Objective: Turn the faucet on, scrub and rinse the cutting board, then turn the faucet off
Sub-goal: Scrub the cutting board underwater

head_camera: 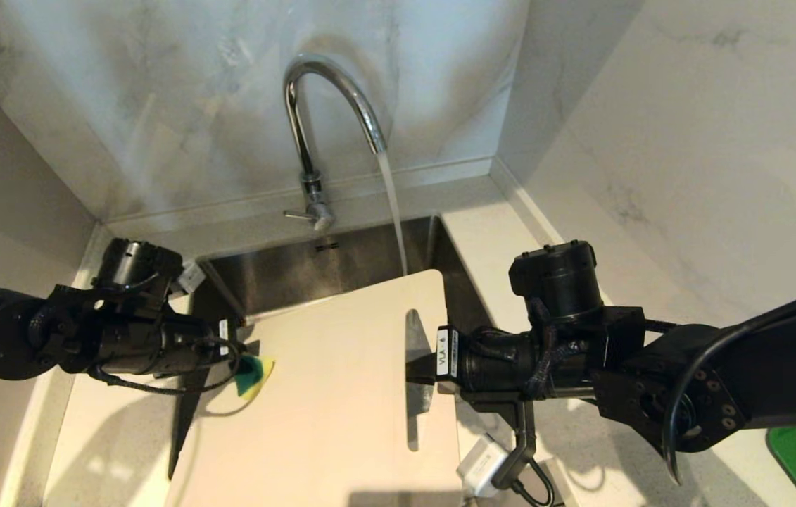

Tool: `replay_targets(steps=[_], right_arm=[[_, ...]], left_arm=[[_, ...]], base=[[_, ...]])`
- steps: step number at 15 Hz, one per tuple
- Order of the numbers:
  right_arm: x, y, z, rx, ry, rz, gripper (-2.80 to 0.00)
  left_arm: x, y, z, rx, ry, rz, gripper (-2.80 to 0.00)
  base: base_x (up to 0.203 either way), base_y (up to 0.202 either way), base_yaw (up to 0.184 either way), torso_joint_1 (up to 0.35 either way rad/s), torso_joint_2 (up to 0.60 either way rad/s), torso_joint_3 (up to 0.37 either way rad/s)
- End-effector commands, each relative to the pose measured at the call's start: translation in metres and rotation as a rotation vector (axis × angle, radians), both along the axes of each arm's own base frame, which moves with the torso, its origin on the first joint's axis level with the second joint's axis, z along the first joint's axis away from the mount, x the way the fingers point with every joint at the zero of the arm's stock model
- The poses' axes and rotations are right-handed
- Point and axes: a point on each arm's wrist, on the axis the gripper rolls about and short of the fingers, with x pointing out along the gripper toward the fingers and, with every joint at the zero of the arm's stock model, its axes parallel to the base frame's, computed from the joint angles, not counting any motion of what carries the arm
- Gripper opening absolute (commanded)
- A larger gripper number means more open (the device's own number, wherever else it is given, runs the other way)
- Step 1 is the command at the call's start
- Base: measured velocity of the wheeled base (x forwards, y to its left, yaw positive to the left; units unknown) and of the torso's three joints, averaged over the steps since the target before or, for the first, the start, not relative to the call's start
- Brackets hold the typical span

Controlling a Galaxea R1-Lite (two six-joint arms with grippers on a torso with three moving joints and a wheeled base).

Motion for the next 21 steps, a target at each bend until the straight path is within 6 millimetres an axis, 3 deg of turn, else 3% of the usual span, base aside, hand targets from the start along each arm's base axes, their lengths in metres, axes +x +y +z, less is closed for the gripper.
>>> replay_targets(steps=[1, 6, 10, 12, 18, 21], right_arm=[[0.0, -0.001, 0.002, 0.003, -0.01, 0.004, -2.8], [0.0, -0.003, 0.002, 0.007, -0.01, -0.001, -2.8], [0.001, -0.006, 0.003, 0.008, -0.011, -0.009, -2.8], [0.001, -0.006, 0.004, 0.01, -0.014, -0.009, -2.8], [0.003, -0.008, 0.003, 0.01, -0.011, -0.018, -2.8], [0.004, -0.009, 0.004, 0.012, -0.015, -0.022, -2.8]], left_arm=[[0.001, 0.018, -0.008, 0.002, 0.011, 0.03, -2.8], [0.001, 0.044, -0.013, 0.001, 0.014, 0.065, -2.8], [-0.006, 0.045, 0.011, -0.026, -0.062, 0.054, -2.8], [-0.016, 0.021, 0.025, -0.057, -0.096, -0.012, -2.8], [-0.067, -0.082, 0.081, -0.248, -0.067, -0.225, -2.8], [-0.094, -0.117, 0.096, -0.315, 0.017, -0.299, -2.8]], base=[[0.0, 0.0, 0.0, 0.0, 0.0, 0.0], [0.0, 0.0, 0.0, 0.0, 0.0, 0.0], [0.0, 0.0, 0.0, 0.0, 0.0, 0.0], [0.0, 0.0, 0.0, 0.0, 0.0, 0.0], [0.0, 0.0, 0.0, 0.0, 0.0, 0.0], [0.0, 0.0, 0.0, 0.0, 0.0, 0.0]])
